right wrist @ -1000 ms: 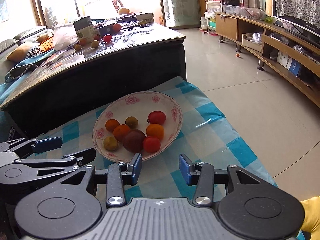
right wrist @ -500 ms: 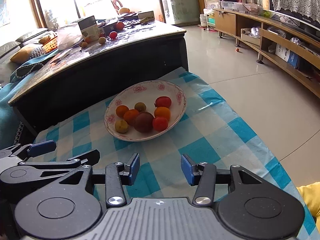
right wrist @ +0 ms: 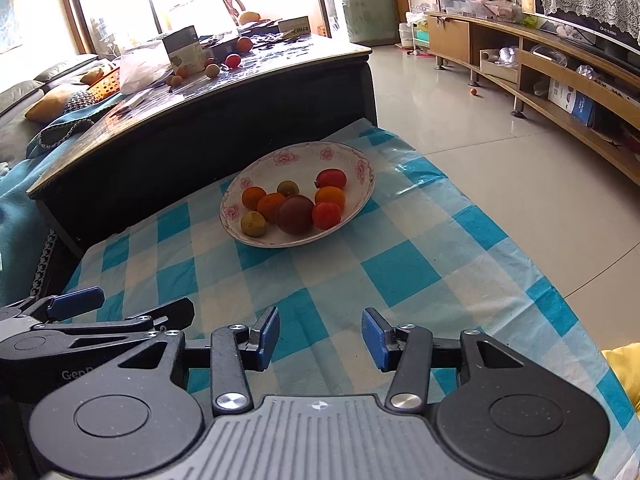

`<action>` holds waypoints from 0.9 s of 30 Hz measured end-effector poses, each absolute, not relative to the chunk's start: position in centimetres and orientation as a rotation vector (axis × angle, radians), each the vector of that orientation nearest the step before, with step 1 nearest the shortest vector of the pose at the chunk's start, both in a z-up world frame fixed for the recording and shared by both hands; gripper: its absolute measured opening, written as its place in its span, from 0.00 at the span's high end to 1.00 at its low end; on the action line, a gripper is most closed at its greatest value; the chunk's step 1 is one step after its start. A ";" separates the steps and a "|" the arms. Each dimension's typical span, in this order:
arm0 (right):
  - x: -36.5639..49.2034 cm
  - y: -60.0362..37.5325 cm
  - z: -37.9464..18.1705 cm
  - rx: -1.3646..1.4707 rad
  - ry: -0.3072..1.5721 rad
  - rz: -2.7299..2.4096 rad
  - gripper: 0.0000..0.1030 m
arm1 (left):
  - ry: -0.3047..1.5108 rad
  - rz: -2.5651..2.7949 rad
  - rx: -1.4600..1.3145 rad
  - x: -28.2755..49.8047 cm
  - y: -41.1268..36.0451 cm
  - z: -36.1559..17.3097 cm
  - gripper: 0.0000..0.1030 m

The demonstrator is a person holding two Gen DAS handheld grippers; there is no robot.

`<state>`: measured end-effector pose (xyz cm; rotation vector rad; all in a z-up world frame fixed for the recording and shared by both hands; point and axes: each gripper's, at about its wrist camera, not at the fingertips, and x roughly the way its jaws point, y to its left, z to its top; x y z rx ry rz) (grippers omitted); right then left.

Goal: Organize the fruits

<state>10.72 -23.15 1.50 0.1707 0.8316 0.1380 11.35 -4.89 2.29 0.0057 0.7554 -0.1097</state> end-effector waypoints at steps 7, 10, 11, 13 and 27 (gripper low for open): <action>8.9 -23.3 1.6 0.175 0.830 0.131 0.59 | 0.781 -0.101 -0.006 9.8 -4.6 1.9 0.00; 8.2 -23.3 1.5 0.172 0.836 0.129 0.59 | 0.788 -0.101 -0.004 9.0 -4.5 1.7 0.00; 7.9 -23.2 1.5 0.172 0.838 0.129 0.59 | 0.789 -0.100 -0.004 8.8 -4.5 1.7 0.00; 7.5 -23.3 1.5 0.174 0.839 0.129 0.59 | 0.787 -0.101 -0.001 8.3 -4.6 1.8 0.00; 4.6 -23.2 1.6 0.177 0.848 0.134 0.58 | 0.778 -0.109 0.047 5.4 -5.7 1.8 0.00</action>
